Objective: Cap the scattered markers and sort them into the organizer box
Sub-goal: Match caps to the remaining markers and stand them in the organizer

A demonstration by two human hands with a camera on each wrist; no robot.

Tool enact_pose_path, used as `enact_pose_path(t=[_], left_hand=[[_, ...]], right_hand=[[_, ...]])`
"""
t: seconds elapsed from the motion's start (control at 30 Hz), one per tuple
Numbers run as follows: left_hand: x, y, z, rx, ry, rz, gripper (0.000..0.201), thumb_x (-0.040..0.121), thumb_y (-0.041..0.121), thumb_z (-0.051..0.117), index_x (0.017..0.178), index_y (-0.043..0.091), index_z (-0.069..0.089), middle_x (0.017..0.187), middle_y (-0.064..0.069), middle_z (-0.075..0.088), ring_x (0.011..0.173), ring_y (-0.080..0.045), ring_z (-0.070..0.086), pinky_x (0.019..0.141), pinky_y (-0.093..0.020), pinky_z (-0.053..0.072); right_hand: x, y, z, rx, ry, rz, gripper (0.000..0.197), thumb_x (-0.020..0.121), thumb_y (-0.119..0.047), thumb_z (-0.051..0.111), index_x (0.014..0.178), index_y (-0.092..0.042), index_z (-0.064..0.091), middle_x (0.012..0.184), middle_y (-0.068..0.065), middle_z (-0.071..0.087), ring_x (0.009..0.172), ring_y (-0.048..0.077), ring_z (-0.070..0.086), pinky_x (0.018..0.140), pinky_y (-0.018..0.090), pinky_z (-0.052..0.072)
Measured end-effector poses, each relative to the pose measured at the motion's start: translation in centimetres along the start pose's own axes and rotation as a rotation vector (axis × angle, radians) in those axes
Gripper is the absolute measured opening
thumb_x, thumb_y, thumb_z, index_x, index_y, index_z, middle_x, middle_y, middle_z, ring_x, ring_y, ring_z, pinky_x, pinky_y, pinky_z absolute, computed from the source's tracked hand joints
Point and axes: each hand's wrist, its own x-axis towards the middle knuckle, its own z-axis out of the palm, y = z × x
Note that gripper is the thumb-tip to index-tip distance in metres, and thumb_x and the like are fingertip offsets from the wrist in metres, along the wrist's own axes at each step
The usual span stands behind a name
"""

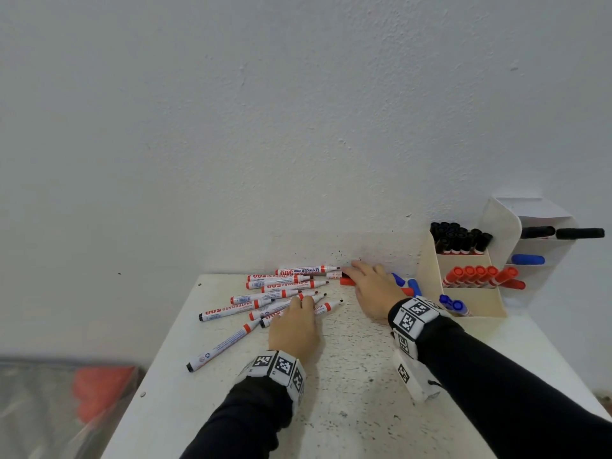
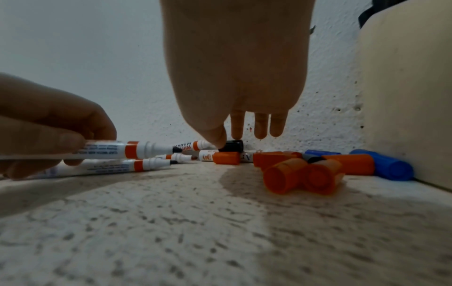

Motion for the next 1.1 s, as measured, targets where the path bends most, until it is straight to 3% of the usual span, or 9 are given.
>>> enact_pose_path(t=[0.17,0.33,0.7,0.87,1.0,1.1], left_hand=[[0.0,-0.1,0.1,-0.025,-0.007,-0.019,0.040,0.098,0.025,0.037,0.136,0.012,0.032,0.133,-0.006,0.043,0.112,-0.022,0.053,0.090,-0.034,0.048],[0.0,-0.2,0.3,-0.060,-0.027,-0.017,0.042,0.098,0.026,0.039,0.137,0.013,0.031,0.132,-0.005,0.044,0.111,-0.020,0.054,0.086,-0.032,0.048],[0.1,-0.2,0.4,-0.085,-0.049,-0.010,0.037,0.098,0.026,0.039,0.132,0.013,0.035,0.131,-0.005,0.044,0.111,-0.021,0.053,0.089,-0.034,0.048],[0.3,-0.3,0.6,-0.076,-0.043,-0.011,0.037,0.097,0.027,0.040,0.132,0.013,0.036,0.130,-0.004,0.045,0.111,-0.021,0.054,0.089,-0.033,0.048],[0.3,-0.3,0.6,-0.084,-0.035,-0.009,0.036,0.097,0.027,0.041,0.130,0.014,0.036,0.127,-0.003,0.046,0.108,-0.019,0.054,0.086,-0.031,0.048],[0.2,-0.4,0.5,-0.094,-0.033,-0.005,0.035,0.098,0.027,0.039,0.130,0.013,0.036,0.126,-0.004,0.046,0.106,-0.020,0.055,0.085,-0.031,0.048]], right_hand=[[1.5,-0.2,1.3,-0.102,0.072,0.024,0.049,0.092,-0.008,0.042,0.139,-0.023,0.034,0.142,0.004,0.036,0.123,0.026,0.036,0.102,0.043,0.037],[1.7,0.2,1.6,-0.112,0.107,0.051,0.038,0.093,-0.012,0.045,0.130,-0.020,0.041,0.130,0.005,0.046,0.119,0.024,0.041,0.099,0.039,0.039],[1.2,0.5,1.4,-0.134,0.129,0.022,0.031,0.095,-0.013,0.041,0.124,-0.020,0.047,0.118,0.007,0.050,0.109,0.022,0.046,0.093,0.034,0.043],[0.6,-0.1,0.5,0.149,0.248,0.033,0.024,0.092,-0.012,0.047,0.116,-0.013,0.051,0.113,0.007,0.051,0.098,0.019,0.053,0.086,0.028,0.048],[-0.3,-0.7,-0.2,0.433,0.278,0.063,0.032,0.092,-0.013,0.049,0.123,-0.013,0.049,0.119,0.006,0.046,0.101,0.020,0.054,0.089,0.029,0.049],[-0.8,-0.5,-0.2,0.521,0.278,0.087,0.021,0.089,-0.013,0.054,0.110,-0.013,0.053,0.110,0.004,0.051,0.095,0.015,0.052,0.082,0.021,0.045]])
